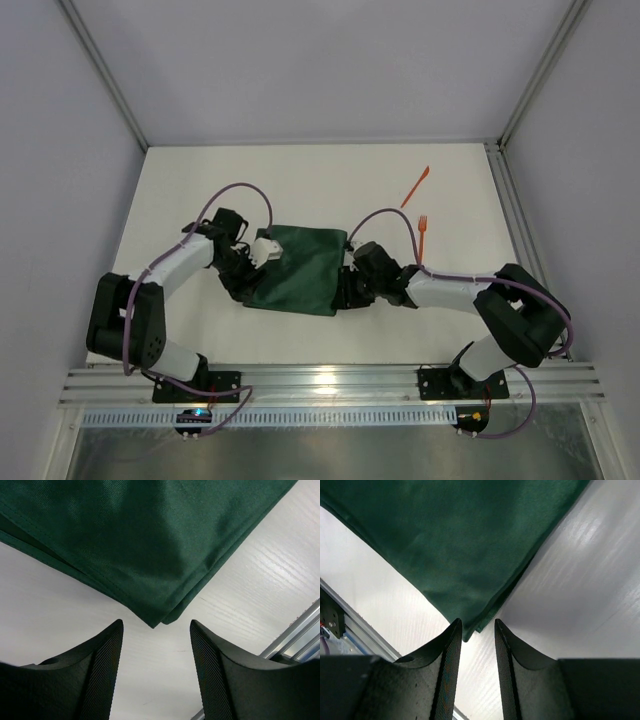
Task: Fold the napkin into a case and place the utensils inside
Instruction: Move the lower triangle-folded napkin to the center of the board.
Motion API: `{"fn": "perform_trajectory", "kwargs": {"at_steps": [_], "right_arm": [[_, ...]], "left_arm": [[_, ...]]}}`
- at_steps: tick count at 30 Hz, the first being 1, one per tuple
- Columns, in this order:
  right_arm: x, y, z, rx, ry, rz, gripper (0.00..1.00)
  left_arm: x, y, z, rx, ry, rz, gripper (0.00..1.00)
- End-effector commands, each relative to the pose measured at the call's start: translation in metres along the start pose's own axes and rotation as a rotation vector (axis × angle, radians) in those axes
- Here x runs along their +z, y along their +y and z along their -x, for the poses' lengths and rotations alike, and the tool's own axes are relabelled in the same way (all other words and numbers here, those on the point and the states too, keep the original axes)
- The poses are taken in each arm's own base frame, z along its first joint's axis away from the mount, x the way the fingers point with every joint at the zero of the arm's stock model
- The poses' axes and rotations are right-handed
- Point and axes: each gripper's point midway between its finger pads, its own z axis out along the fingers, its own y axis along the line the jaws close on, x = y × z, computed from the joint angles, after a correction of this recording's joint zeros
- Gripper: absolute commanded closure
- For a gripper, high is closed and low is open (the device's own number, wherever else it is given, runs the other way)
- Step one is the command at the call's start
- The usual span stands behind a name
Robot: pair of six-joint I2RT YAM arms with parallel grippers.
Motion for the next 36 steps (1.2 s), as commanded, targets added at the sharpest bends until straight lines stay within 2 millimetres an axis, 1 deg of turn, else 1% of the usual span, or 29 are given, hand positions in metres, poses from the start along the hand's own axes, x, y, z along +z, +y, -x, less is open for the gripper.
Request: {"fn": "perform_trajectory", "kwargs": {"at_steps": [1, 5, 6, 9, 11, 12, 13, 17, 22, 25, 28, 29, 30, 31, 32, 36], "right_arm": [[0.004, 0.007, 0.008, 0.004, -0.049, 0.021, 0.63], [0.004, 0.006, 0.006, 0.002, -0.047, 0.021, 0.63], [0.003, 0.006, 0.006, 0.001, -0.047, 0.023, 0.63], [0.002, 0.006, 0.006, 0.002, -0.049, 0.023, 0.63], [0.002, 0.007, 0.005, -0.001, -0.047, 0.03, 0.63], [0.002, 0.008, 0.005, -0.001, -0.047, 0.036, 0.63], [0.002, 0.009, 0.003, 0.0, -0.04, 0.04, 0.63], [0.004, 0.009, 0.001, 0.001, -0.036, 0.043, 0.63], [0.007, 0.007, -0.001, 0.009, -0.031, 0.04, 0.63], [0.007, 0.007, -0.002, 0.008, -0.029, 0.04, 0.64], [0.007, 0.007, -0.002, 0.011, -0.029, 0.04, 0.64], [0.008, 0.006, -0.002, 0.013, -0.027, 0.039, 0.64], [0.008, 0.006, -0.003, 0.014, -0.025, 0.038, 0.64], [0.008, 0.006, -0.004, 0.015, -0.022, 0.037, 0.64], [0.008, 0.006, -0.002, 0.016, -0.028, 0.037, 0.64], [0.01, 0.005, -0.003, 0.027, -0.026, 0.03, 0.74]], "left_arm": [[0.007, 0.007, 0.016, -0.053, -0.046, 0.004, 0.43], [0.015, 0.013, 0.016, -0.078, -0.036, 0.009, 0.45], [0.019, 0.013, 0.013, -0.088, -0.018, 0.003, 0.46], [0.024, 0.013, 0.01, -0.098, -0.003, -0.01, 0.49], [0.022, 0.007, 0.014, -0.101, -0.024, -0.036, 0.51], [0.02, 0.006, 0.017, -0.099, -0.037, -0.039, 0.54], [0.015, 0.002, 0.02, -0.095, -0.057, -0.049, 0.54], [0.008, -0.001, 0.025, -0.082, -0.089, -0.043, 0.54], [0.012, 0.003, 0.023, -0.088, -0.077, -0.035, 0.54], [0.016, 0.004, 0.023, -0.094, -0.069, -0.043, 0.59], [0.02, 0.002, 0.018, -0.1, -0.049, -0.059, 0.7], [0.02, 0.0, 0.018, -0.1, -0.046, -0.067, 0.82], [0.019, -0.002, 0.017, -0.097, -0.048, -0.076, 0.98], [0.018, -0.004, 0.017, -0.097, -0.049, -0.082, 1.0], [0.015, -0.006, 0.018, -0.089, -0.061, -0.085, 1.0], [0.001, -0.017, 0.021, -0.052, -0.089, -0.106, 1.0]]}}
